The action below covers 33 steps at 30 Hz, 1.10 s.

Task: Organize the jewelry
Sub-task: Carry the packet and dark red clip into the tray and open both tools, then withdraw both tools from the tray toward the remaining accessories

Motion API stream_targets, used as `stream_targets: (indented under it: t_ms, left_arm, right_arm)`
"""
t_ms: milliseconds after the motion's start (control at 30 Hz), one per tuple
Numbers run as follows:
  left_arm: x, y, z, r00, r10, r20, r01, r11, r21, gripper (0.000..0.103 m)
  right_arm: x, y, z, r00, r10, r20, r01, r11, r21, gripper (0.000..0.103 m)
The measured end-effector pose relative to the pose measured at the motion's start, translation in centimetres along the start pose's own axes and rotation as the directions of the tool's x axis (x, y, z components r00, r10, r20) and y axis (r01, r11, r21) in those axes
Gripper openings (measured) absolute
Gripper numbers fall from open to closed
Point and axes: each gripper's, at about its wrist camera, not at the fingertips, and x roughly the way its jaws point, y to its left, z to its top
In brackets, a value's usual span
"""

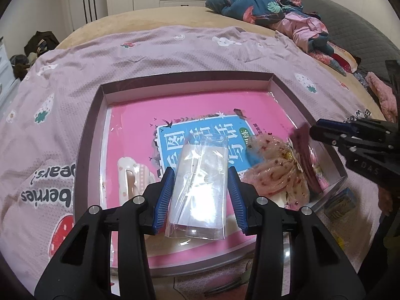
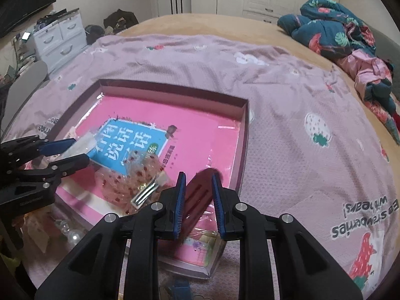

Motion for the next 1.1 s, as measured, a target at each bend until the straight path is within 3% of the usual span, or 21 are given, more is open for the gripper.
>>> stream_targets:
  t_ms: [67,133,200,300,433,567,700,933,1100]
  left_arm:
    - [0.0,-0.2,0.0,1.000,-0.003,-0.002,0.003,1.000,0.004,0.035]
    - [0.1,-0.1,-0.1,1.000,-0.005,-0.002,0.005,1.000,0.007,0.035]
    - [0.1,-0.2,-0.1,1.000,-0.005,-0.004,0.005,1.000,0.010,0.035]
    - [0.0,-0.2,-0.1,1.000,-0.010,-0.001,0.010,1.000,0.009,0.046]
    - [-0.5,-0.4,0.1,1.000,-0.009,0.010,0.009,1.000,0.012,0.053]
    - [-1.5,-0.6,0.3,1.000,-0.010,0.026,0.010,1.000,0.010,0.060]
    - [-3.4,-0.2,0.6,0.998,0.006,0.056,-0.006,1.000,-0.007,0.074]
    - [-8.1,1.4,0.6,0.990,0.025,0.136,-0.015,0.997,-0.077,0.093]
    - [-11.4,2.4,0.3,0.979,0.049,0.197,-0.029,0.994,-0.104,0.093]
  right_arm:
    - [0.1,0.0,-0.2,1.000,0.006,-0.002,-0.006,1.000,0.005,0.021]
    - [-0.5,-0.1,-0.5,1.000,0.007,0.011,-0.007,1.000,0.017,0.034]
    - [-1.2,-0.2,-0.7,1.000,0.013,0.029,-0.014,1.000,0.027,0.039]
    - [-2.6,-0.4,-1.2,0.998,0.018,0.057,-0.021,0.999,0.049,0.049]
    - [-4.5,-0.9,-1.9,0.995,0.018,0.095,-0.025,0.997,0.078,0.067]
    - [-6.7,-1.3,-2.5,0.990,0.016,0.142,-0.031,0.994,0.104,0.076]
    - [-8.8,-1.7,-2.8,0.981,0.022,0.192,-0.050,0.989,0.138,0.088]
    - [-12.4,-1.4,-3.2,0.965,0.011,0.262,-0.049,0.989,0.140,0.090]
    - [-15.0,-1.0,-3.7,0.949,0.008,0.315,-0.052,0.990,0.133,0.094]
